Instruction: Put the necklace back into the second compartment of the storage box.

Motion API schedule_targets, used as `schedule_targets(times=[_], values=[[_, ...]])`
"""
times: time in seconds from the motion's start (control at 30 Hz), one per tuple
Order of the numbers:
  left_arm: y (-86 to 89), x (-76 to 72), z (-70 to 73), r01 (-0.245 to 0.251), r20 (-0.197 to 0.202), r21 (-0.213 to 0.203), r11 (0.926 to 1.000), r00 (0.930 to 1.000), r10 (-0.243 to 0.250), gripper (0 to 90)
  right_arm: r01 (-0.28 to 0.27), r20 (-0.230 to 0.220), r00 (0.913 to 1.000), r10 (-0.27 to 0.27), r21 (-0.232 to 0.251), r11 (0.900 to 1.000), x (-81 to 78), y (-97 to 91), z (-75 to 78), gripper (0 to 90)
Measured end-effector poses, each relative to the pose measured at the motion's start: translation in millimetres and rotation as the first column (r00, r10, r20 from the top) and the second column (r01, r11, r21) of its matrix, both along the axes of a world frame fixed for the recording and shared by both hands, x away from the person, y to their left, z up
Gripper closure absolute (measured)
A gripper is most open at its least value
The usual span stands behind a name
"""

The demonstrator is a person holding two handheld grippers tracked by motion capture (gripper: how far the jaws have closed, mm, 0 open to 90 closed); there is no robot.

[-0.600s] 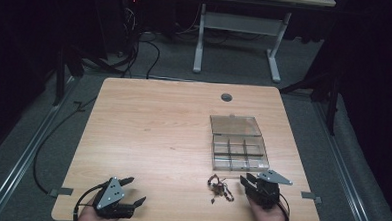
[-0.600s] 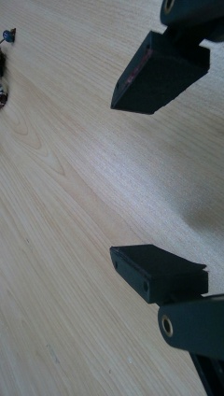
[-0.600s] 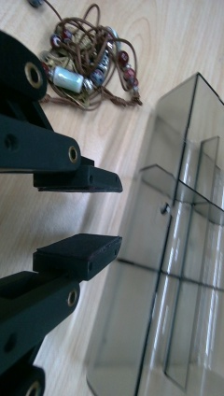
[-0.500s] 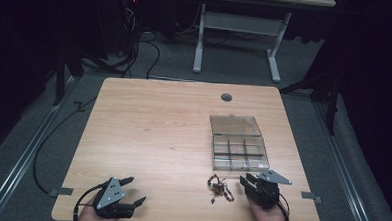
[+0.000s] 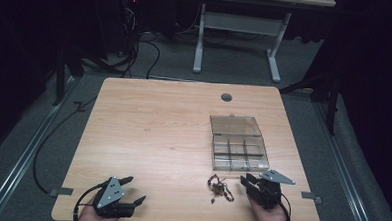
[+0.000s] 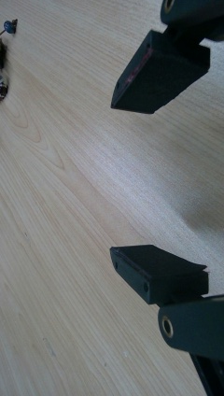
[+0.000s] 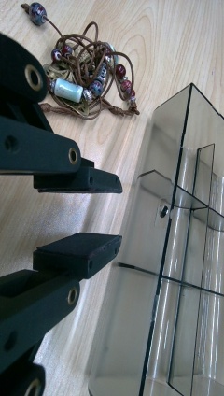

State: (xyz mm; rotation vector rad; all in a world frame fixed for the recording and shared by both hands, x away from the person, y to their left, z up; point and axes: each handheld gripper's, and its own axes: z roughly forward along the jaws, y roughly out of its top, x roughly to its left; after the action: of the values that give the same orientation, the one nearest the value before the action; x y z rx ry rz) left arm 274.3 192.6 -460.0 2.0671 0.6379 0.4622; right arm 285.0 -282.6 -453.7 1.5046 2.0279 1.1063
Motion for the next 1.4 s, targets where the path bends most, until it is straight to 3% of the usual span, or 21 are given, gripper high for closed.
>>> schedule_targets(times=[0.37,0.53,0.63,0.7,0.83,0.93,1.03,1.13,1.4], values=[[0.7,-0.1,0.1,0.0,0.001,-0.008,1.0,1.0,0.0,24.2,-0.007,-0.011,0.9999,0.007,-0.014,0.9999,0.9,1.8,0.2,72.8],[0.0,0.2,0.0,0.0,0.0,-0.003,1.0,1.0,0.0,24.2,-0.019,-0.008,0.9998,0.019,-0.018,0.9997,0.4,3.4,1.4,79.2],[-0.1,0.5,0.0,-0.001,-0.002,-0.004,1.0,1.0,0.001,24.2,-0.059,0.011,0.9981,0.06,-0.039,0.9975,-3.3,14.4,7.0,90.0],[-0.2,0.5,0.0,0.0,-0.002,-0.003,1.0,1.0,0.0,24.2,-0.068,0.017,0.9975,0.069,-0.044,0.9967,-4.3,17.8,8.7,90.0],[-0.2,0.4,0.0,0.001,-0.001,-0.003,1.0,1.0,-0.001,24.2,-0.163,0.039,0.9855,0.165,-0.05,0.9853,-9.6,46.5,18.5,90.0],[-0.2,0.2,0.0,0.0,0.0,-0.004,1.0,1.0,0.0,24.2,-0.203,0.04,0.9781,0.204,-0.049,0.9781,-10.3,60.2,19.3,90.0],[0.1,0.2,0.1,0.002,0.0,-0.005,1.0,1.0,-0.002,24.2,-0.245,0.023,0.9689,0.247,-0.067,0.9673,-8.6,77.3,16.1,90.0],[0.2,0.1,0.1,0.005,0.0,-0.006,1.0,1.0,-0.005,24.2,-0.253,-0.017,0.9674,0.253,-0.086,0.9635,-3.6,83.5,9.2,90.0],[-0.1,0.1,0.1,0.007,0.0,-0.004,1.0,1.0,-0.007,24.2,-0.246,-0.041,0.9691,0.243,-0.08,0.966,-7.9,75.3,4.3,90.0]])
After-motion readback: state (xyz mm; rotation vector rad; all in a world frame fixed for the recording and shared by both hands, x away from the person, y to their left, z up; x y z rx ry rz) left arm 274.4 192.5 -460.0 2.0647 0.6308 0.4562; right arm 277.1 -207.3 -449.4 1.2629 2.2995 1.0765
